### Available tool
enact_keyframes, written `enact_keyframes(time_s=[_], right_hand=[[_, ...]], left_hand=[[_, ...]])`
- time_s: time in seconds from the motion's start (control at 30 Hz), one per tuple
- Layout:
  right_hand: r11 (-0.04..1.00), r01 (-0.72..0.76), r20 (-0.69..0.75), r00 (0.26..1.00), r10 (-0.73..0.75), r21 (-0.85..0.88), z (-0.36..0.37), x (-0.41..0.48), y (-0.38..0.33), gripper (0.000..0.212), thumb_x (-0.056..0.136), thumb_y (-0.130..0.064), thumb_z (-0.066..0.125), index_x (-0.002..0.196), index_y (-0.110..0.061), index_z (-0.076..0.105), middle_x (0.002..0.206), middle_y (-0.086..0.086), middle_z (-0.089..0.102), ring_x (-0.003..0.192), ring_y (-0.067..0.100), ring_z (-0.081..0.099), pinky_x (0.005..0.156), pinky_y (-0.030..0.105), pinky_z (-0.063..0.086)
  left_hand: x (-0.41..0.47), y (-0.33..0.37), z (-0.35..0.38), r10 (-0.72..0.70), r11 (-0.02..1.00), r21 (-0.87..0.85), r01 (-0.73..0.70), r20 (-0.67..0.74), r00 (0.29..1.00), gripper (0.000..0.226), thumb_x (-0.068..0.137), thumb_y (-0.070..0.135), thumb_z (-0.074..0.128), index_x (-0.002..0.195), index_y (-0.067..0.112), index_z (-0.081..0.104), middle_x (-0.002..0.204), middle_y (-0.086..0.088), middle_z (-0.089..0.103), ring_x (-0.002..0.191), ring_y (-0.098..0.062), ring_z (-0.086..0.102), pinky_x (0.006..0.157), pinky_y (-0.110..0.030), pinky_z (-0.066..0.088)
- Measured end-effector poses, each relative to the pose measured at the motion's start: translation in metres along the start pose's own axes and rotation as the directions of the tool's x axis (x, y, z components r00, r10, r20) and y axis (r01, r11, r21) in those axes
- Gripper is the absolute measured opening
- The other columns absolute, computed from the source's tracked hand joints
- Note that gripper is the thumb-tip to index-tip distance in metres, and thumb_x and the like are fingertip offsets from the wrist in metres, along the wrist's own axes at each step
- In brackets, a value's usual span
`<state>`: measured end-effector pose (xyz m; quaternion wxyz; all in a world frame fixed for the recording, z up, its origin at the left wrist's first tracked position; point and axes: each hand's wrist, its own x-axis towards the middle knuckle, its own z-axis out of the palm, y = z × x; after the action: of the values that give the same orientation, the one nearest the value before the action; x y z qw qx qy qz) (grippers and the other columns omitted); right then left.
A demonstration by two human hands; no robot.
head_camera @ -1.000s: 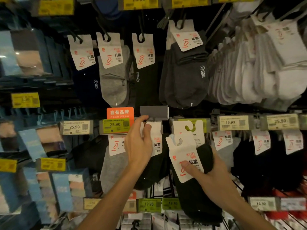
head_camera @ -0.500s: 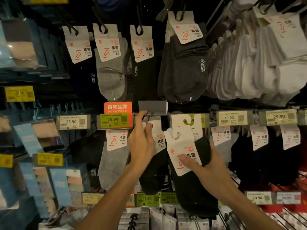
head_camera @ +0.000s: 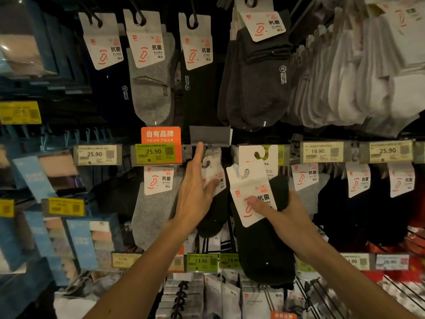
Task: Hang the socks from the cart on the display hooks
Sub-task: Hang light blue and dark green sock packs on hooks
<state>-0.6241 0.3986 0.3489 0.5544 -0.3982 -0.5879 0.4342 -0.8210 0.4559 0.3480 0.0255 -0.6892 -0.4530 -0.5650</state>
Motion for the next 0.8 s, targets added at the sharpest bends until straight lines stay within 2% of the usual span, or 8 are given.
enact_keyframes(time_s=[0.1, 0.23, 0.33, 0.47, 0.53, 0.57, 0.67, 0.8], right_hand=[[1.0, -0.012, 0.006, 1.0, 0.012, 0.012, 0.0, 0.001, 0.004, 0.035, 0.082, -0.017, 0.075, 0.112, -0.028, 0.061, 0.084, -0.022, 0.075, 0.079, -0.001, 0.072, 0.057, 0.012, 0.053], [0.999, -0.046, 0.032, 0.998, 0.046, 0.01, -0.001, -0.003, 0.006, 0.035, 0.083, -0.015, 0.075, 0.115, -0.023, 0.063, 0.087, -0.018, 0.076, 0.08, 0.001, 0.073, 0.058, 0.013, 0.054], [0.998, -0.053, 0.049, 0.997, 0.053, 0.015, 0.0, -0.005, 0.011, 0.038, 0.083, -0.016, 0.075, 0.12, -0.018, 0.064, 0.092, -0.013, 0.077, 0.084, 0.006, 0.074, 0.061, 0.015, 0.055], [0.998, -0.063, 0.074, 0.995, 0.061, 0.026, 0.001, -0.008, 0.015, 0.034, 0.084, -0.016, 0.074, 0.116, -0.021, 0.063, 0.09, -0.014, 0.077, 0.082, 0.006, 0.074, 0.061, 0.015, 0.055], [0.997, -0.066, 0.088, 0.994, 0.063, 0.036, 0.004, -0.008, 0.018, 0.035, 0.083, -0.018, 0.075, 0.116, -0.022, 0.063, 0.092, -0.012, 0.077, 0.085, 0.007, 0.074, 0.062, 0.016, 0.056], [0.997, -0.059, 0.091, 0.994, 0.055, 0.04, 0.007, -0.008, 0.018, 0.036, 0.083, -0.019, 0.075, 0.116, -0.023, 0.063, 0.093, -0.012, 0.077, 0.086, 0.007, 0.074, 0.063, 0.016, 0.056], [0.997, -0.033, 0.119, 0.993, 0.024, 0.073, 0.02, -0.009, 0.02, 0.041, 0.079, -0.029, 0.072, 0.119, -0.026, 0.062, 0.1, -0.01, 0.077, 0.093, 0.007, 0.073, 0.068, 0.016, 0.056], [0.972, -0.141, 0.165, 0.98, 0.111, 0.186, 0.034, -0.012, 0.023, 0.04, 0.085, -0.058, 0.045, 0.116, -0.038, 0.062, 0.091, -0.016, 0.076, 0.085, 0.0, 0.072, 0.066, 0.017, 0.056]], left_hand=[[-0.001, 0.0, 0.004, -0.011, 0.992, 0.124, 0.021, -0.085, 0.996, 0.103, 0.086, 0.013, 0.076, 0.15, 0.046, 0.002, 0.145, -0.021, 0.036, 0.123, -0.027, 0.05, 0.089, -0.024, 0.039], [-0.002, -0.001, 0.005, 0.021, 0.974, 0.227, 0.001, -0.095, 0.995, 0.114, 0.081, 0.011, 0.08, 0.15, 0.05, -0.002, 0.136, -0.023, 0.041, 0.111, -0.037, 0.058, 0.084, -0.044, 0.055], [-0.01, 0.002, 0.001, 0.009, 0.974, 0.225, 0.001, -0.044, 0.999, 0.109, 0.089, 0.001, 0.069, 0.154, 0.046, -0.006, 0.152, -0.017, 0.029, 0.126, -0.033, 0.049, 0.092, -0.038, 0.052], [-0.042, 0.013, -0.009, 0.098, 0.981, 0.175, -0.08, -0.096, 0.991, 0.056, 0.092, -0.006, 0.054, 0.143, 0.018, 0.05, 0.146, -0.012, 0.043, 0.128, -0.013, 0.043, 0.103, -0.019, 0.044], [-0.056, 0.031, -0.017, -0.079, 0.996, -0.056, 0.074, -0.094, 0.992, 0.026, 0.103, 0.014, 0.047, 0.121, 0.029, 0.058, 0.121, 0.0, 0.059, 0.106, -0.002, 0.055, 0.088, -0.02, 0.051], [-0.059, 0.043, -0.022, -0.228, 0.949, -0.224, 0.222, 0.0, 0.974, 0.014, 0.105, 0.028, 0.046, 0.112, 0.033, 0.057, 0.111, 0.003, 0.062, 0.097, -0.003, 0.06, 0.077, -0.022, 0.052], [-0.064, 0.063, -0.025, -0.451, 0.694, -0.466, 0.549, 0.313, 0.836, 0.04, 0.076, 0.059, 0.055, 0.107, 0.034, 0.053, 0.104, 0.001, 0.065, 0.087, -0.001, 0.066, 0.068, -0.018, 0.053], [-0.075, 0.063, -0.03, -0.462, 0.739, -0.419, 0.528, 0.257, 0.849, 0.062, 0.056, 0.042, 0.08, 0.109, 0.035, 0.049, 0.098, 0.011, 0.067, 0.085, 0.008, 0.065, 0.069, -0.011, 0.051]])
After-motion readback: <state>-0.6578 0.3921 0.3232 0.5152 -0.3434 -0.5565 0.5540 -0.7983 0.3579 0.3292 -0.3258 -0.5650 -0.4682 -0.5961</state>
